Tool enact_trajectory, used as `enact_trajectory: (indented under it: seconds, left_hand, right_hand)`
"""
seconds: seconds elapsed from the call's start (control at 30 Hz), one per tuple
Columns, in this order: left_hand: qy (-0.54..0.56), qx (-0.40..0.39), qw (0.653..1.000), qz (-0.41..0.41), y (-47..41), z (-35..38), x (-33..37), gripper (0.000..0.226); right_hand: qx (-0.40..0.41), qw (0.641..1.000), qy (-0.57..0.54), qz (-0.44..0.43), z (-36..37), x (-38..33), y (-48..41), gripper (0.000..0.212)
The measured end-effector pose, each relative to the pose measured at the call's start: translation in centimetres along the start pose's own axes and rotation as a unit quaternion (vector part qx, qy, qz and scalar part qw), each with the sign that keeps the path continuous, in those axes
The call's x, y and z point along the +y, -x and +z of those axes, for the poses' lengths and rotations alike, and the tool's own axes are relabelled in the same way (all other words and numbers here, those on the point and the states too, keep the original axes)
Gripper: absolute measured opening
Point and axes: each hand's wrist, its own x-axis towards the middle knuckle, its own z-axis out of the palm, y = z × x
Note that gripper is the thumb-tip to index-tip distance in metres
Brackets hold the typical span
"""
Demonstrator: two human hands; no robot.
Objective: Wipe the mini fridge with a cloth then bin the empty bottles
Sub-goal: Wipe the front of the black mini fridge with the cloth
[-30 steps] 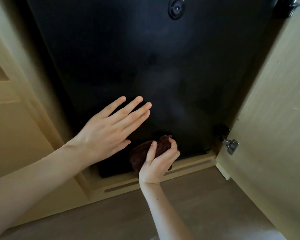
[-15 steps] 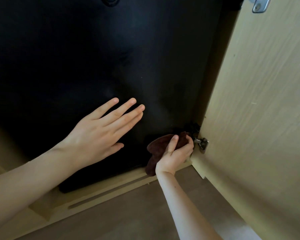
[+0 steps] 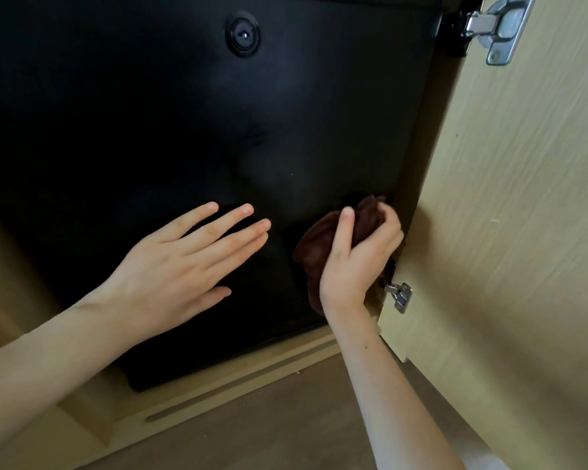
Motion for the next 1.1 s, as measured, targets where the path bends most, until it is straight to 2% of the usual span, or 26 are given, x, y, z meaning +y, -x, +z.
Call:
enact_trajectory:
  seconds: [0.1, 0.23, 0.3, 0.4, 0.47, 0.67, 0.77, 0.87, 0.9, 0.97, 1.03, 1.1]
  left_hand:
    - [-0.008, 0.011, 1.0, -0.015, 0.9, -0.3, -0.7, 0.073]
    - [-0.002, 0.0, 1.0, -0.029, 1.7, -0.5, -1.1, 0.073]
    - [0.004, -0.006, 0.999, -0.034, 2.1, -0.5, -1.1, 0.071]
    - [0.003, 0.0, 0.999, -0.032, 2.5, -0.7, -1.4, 0.07]
    - [0.011, 0.009, 0.999, -0.032, 2.5, -0.9, -1.4, 0.068]
    - [0.031, 0.014, 0.999, -0.032, 2.6, -0.6, -1.4, 0.083]
    - [0.026, 0.014, 0.999, -0.027, 2.8, -0.4, -1.7, 0.073]
    - [0.027, 0.001, 0.999, -0.033, 3.5, -0.5, -1.9, 0.069]
    - [0.03, -0.002, 0.999, -0.036, 3.8, -0.5, -2.0, 0.069]
    - [0.04, -0.012, 0.998, -0.044, 4.4, -0.9, -2.2, 0.078]
    - [0.043, -0.02, 0.998, -0.042, 4.8, -1.4, -2.5, 0.086]
    - [0.041, -0.028, 0.998, -0.04, 5.5, -1.9, -3.0, 0.088]
  right_hand:
    - [0.004, 0.999, -0.002, -0.038, 0.7, -1.9, -1.4, 0.054]
    - [-0.018, 0.999, 0.006, -0.051, -0.5, 0.6, -0.1, 0.053]
    - [-0.024, 1.0, 0.004, 0.016, -1.6, 3.6, 1.8, 0.054]
    - [-0.029, 0.978, 0.043, 0.201, -2.9, 6.8, 5.0, 0.058]
    - [-0.023, 0.969, 0.071, 0.235, -2.9, 7.0, 5.5, 0.055]
    - [-0.02, 0.998, 0.006, 0.065, -0.1, 0.2, 3.1, 0.052]
    - [-0.045, 0.998, 0.02, -0.028, 1.5, -3.2, 3.6, 0.054]
    - [-0.097, 0.989, 0.062, -0.098, 1.7, -2.2, 6.2, 0.055]
    - [-0.115, 0.986, 0.072, -0.092, 1.4, -1.1, 7.3, 0.056]
    - [-0.119, 0.989, 0.08, -0.024, 0.3, 1.0, 9.3, 0.058]
    - [-0.071, 0.992, 0.064, 0.08, -0.4, 2.2, 10.1, 0.063]
    - [-0.033, 0.988, 0.053, 0.14, -0.5, 1.8, 9.8, 0.063]
